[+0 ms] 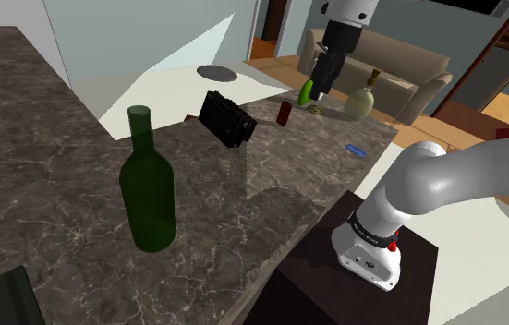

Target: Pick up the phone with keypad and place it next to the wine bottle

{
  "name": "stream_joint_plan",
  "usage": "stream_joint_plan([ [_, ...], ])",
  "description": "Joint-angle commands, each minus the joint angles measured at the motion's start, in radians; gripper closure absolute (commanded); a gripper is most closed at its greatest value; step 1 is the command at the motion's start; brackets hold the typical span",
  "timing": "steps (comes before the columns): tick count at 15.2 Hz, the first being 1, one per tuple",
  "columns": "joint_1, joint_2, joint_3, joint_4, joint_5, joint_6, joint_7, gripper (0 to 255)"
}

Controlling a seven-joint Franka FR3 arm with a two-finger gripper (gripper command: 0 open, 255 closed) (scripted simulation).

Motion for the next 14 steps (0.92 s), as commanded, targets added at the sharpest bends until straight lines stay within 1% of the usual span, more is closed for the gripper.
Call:
stream_joint_plan([
  [1, 0.000, 0.000, 0.000, 0.000, 0.000, 0.000, 0.000, 0],
  [7, 0.012, 0.032, -0.151, -0.072, -0.129, 0.101, -0.317, 0],
  [10, 0.019, 0.081, -0.227, -0.082, -0.187, 0.164, -0.473, 0],
  [14, 0.036, 0.176, -0.328, -0.068, -0.249, 0.257, -0.677, 0],
])
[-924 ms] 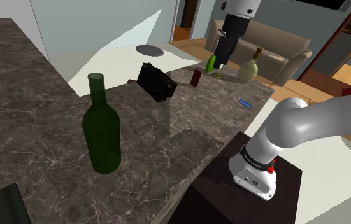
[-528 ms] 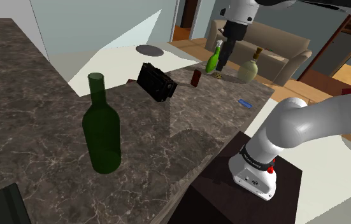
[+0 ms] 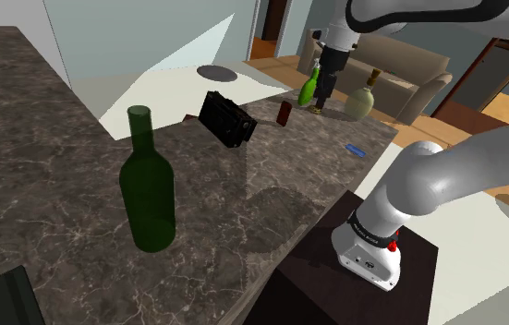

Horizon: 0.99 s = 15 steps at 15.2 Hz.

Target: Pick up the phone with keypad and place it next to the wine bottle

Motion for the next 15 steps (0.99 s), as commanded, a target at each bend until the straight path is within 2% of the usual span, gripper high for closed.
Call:
stream_joint_plan([
  [1, 0.009, 0.054, -0.053, 0.008, -0.030, 0.053, -0.112, 0],
  [5, 0.041, 0.185, -0.149, 0.059, -0.054, 0.149, -0.316, 0],
  [8, 0.072, 0.298, -0.215, 0.114, -0.045, 0.217, -0.475, 0],
  [11, 0.103, 0.423, -0.273, 0.183, -0.007, 0.277, -0.641, 0],
  [15, 0.127, 0.602, -0.323, 0.293, 0.086, 0.339, -0.873, 0],
])
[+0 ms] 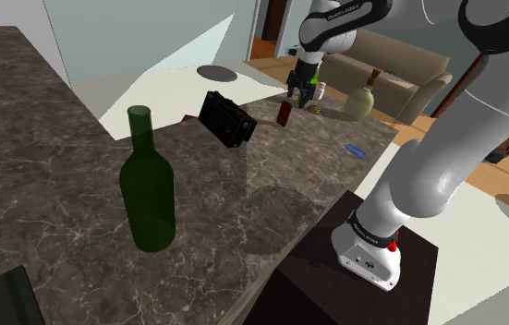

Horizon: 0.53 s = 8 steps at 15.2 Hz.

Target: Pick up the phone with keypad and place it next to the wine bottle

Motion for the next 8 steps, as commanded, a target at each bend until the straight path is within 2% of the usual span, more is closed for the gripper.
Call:
stream_joint_plan([
  [1, 0.005, 0.085, -0.015, 0.054, 0.051, 0.026, -0.121, 0],
  [3, -0.001, 0.160, -0.015, 0.108, 0.099, 0.039, -0.215, 0],
  [8, -0.009, 0.197, -0.009, 0.076, 0.126, 0.102, -0.234, 0],
])
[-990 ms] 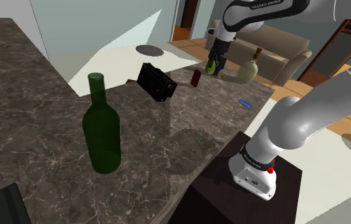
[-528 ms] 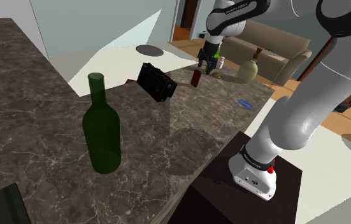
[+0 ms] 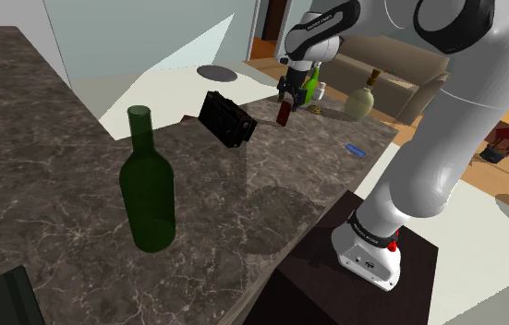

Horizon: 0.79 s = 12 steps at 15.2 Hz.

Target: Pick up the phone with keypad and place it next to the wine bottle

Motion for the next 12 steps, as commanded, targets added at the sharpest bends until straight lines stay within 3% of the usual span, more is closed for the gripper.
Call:
stream_joint_plan([
  [1, -0.002, 0.017, 0.002, -0.010, 0.013, 0.025, -0.008, 0],
  [10, -0.004, 0.030, 0.004, -0.019, 0.023, 0.044, -0.015, 0],
  [11, -0.004, 0.030, 0.004, -0.019, 0.023, 0.044, -0.015, 255],
  [12, -0.004, 0.030, 0.004, -0.019, 0.023, 0.044, -0.015, 255],
])
